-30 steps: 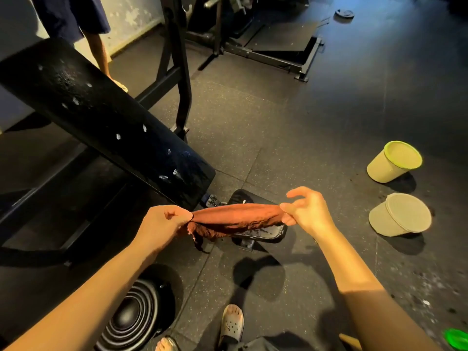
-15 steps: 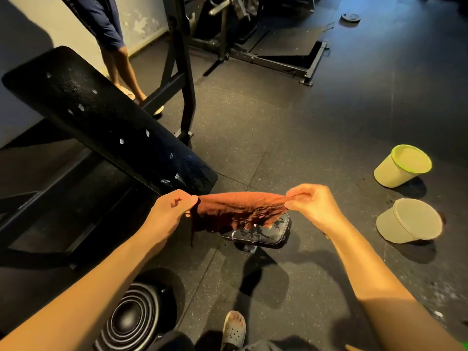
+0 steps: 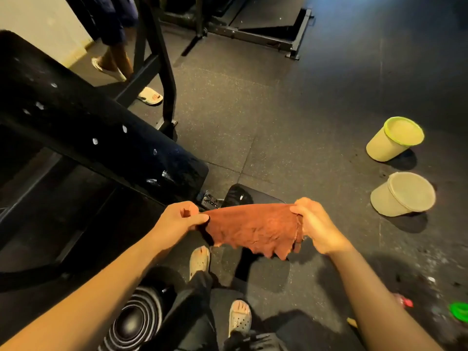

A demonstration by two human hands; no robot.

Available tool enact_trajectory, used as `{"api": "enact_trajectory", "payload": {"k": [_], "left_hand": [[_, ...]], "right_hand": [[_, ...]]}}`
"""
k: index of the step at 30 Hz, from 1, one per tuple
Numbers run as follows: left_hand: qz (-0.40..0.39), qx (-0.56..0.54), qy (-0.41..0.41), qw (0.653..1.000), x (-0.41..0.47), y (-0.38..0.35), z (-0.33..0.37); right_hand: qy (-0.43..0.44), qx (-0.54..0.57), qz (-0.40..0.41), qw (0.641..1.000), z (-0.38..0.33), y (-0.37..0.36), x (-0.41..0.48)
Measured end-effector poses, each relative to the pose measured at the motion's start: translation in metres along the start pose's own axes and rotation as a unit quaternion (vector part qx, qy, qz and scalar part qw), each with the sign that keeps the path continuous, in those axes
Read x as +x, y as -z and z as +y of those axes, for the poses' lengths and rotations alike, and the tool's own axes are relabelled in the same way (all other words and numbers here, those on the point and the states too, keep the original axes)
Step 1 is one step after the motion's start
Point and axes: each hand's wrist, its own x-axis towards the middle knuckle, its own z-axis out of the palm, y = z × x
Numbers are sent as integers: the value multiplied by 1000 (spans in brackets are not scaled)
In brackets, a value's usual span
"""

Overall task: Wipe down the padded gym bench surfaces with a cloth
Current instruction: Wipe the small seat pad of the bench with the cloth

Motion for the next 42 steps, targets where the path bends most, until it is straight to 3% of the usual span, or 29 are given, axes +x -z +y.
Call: {"api": "enact_trajectory", "payload": {"k": [5,9,16,20,24,27,29,31,33,35,37,42], "left_hand": [[35,44,14,998,59,-20,-24],[4,54,-9,999,91,-38,-28],[-69,80,-75,992,115,-56,-36],[-66,130,-118,982,106,-58,-50],[-125,171,-176,961,85,-53,-57],[-90,110,-127,982,86,-41,-62],[-83,84,-63,991,102,-33,-66],[-197,61,34,978,118,-32,-65],[-331,74,79,938,133,-35,-66],[-363,133,56,920,144,-36,-70],[-332,174,25,927,156,-36,-81],[-295,206,-70,931,204,-29,-128]], "right_hand": [[-54,-18,129,990,31,-47,26],[-147,119,144,971,36,-110,35],[-143,365,31,919,30,-154,51],[-119,415,-17,902,44,-156,47],[-144,377,52,913,66,-159,41],[-142,345,78,924,84,-152,36],[-130,341,46,930,91,-144,32],[-114,360,-16,926,93,-137,28],[-104,359,-43,927,97,-129,28],[-99,333,-6,938,109,-123,33],[-103,320,33,941,124,-122,43],[-134,164,3,977,144,-160,81]]}}
